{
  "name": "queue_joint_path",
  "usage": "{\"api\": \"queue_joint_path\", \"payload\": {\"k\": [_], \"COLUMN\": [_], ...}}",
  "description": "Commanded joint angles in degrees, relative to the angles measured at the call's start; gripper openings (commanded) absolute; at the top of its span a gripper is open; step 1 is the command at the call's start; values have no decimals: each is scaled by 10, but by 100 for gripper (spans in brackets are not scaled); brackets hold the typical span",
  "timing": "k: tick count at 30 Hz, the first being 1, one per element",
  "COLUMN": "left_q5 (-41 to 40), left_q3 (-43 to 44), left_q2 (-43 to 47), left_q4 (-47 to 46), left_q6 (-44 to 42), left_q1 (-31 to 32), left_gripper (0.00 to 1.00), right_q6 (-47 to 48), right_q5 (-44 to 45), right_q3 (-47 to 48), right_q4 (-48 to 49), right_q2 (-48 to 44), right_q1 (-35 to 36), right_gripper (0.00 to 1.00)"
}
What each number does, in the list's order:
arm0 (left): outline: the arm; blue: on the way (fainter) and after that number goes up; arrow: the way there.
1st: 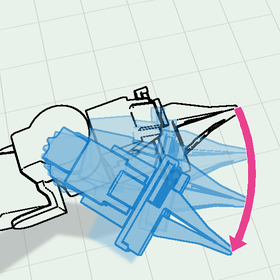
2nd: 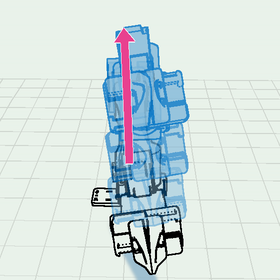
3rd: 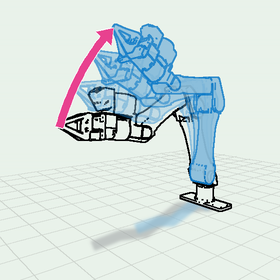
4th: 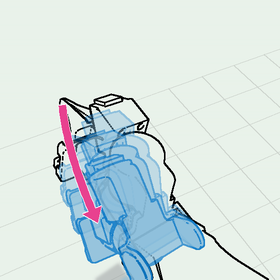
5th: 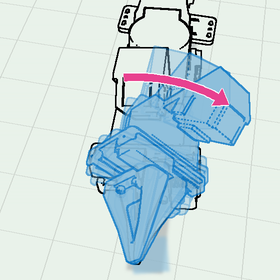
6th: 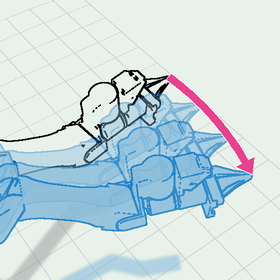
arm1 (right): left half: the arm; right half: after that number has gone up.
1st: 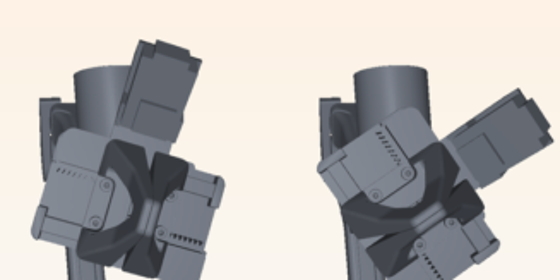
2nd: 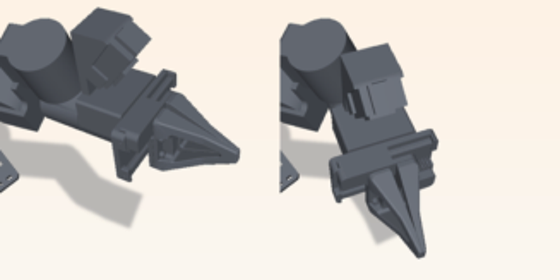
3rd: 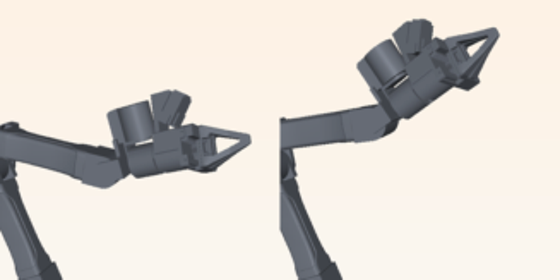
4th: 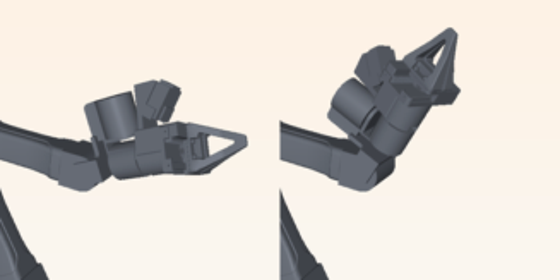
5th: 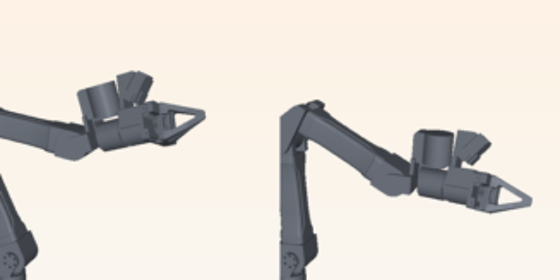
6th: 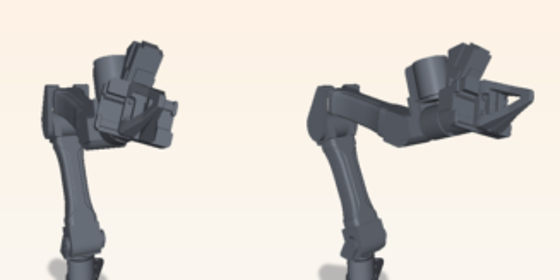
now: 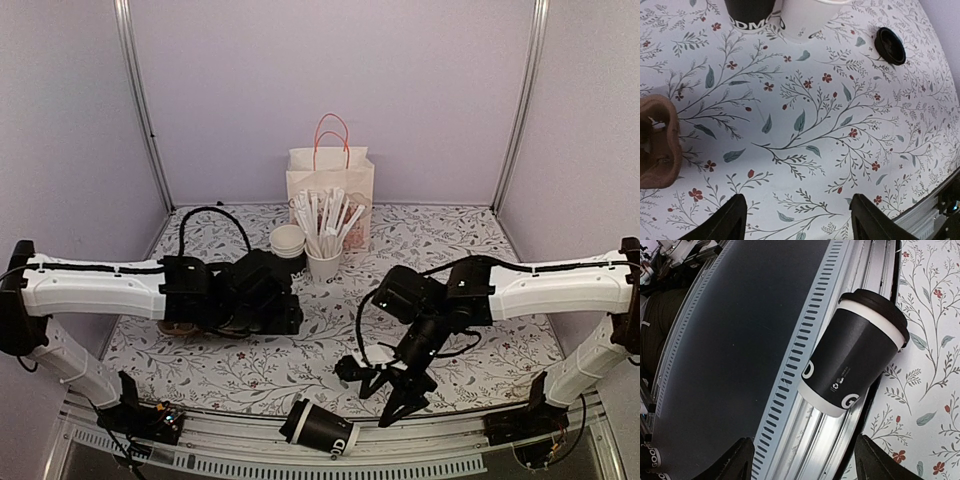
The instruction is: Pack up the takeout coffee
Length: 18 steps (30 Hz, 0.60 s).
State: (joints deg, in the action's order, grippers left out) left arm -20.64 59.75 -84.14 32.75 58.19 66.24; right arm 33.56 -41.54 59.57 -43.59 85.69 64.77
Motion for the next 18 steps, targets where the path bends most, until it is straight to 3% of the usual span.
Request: {"api": "queue_joint_path", "payload": {"k": [1, 3, 5, 10, 18], "left_q5": [-16, -18, -19, -19, -21], "left_q3": [-70, -98, -121, -160, -152], "left_q2": [74, 106, 135, 185, 194], "left_q4": [0, -6, -8, -26, -12], "left_q6": [14, 35, 61, 90, 87], "left_q1": [-28, -31, -32, -35, -35], "left_gripper": [74, 74, 74, 73, 73], "right_q6": [-69, -92, -114, -167, -193], "right_q5": [75, 89, 112, 199, 224], "right_q3": [72, 104, 114, 136, 164], "right_q4": [10, 1, 3, 23, 43], "right_q2": [66, 92, 103, 113, 162], "right_q1": [44, 63, 83, 122, 147], "right_gripper": [77, 82, 98, 99, 99]}}
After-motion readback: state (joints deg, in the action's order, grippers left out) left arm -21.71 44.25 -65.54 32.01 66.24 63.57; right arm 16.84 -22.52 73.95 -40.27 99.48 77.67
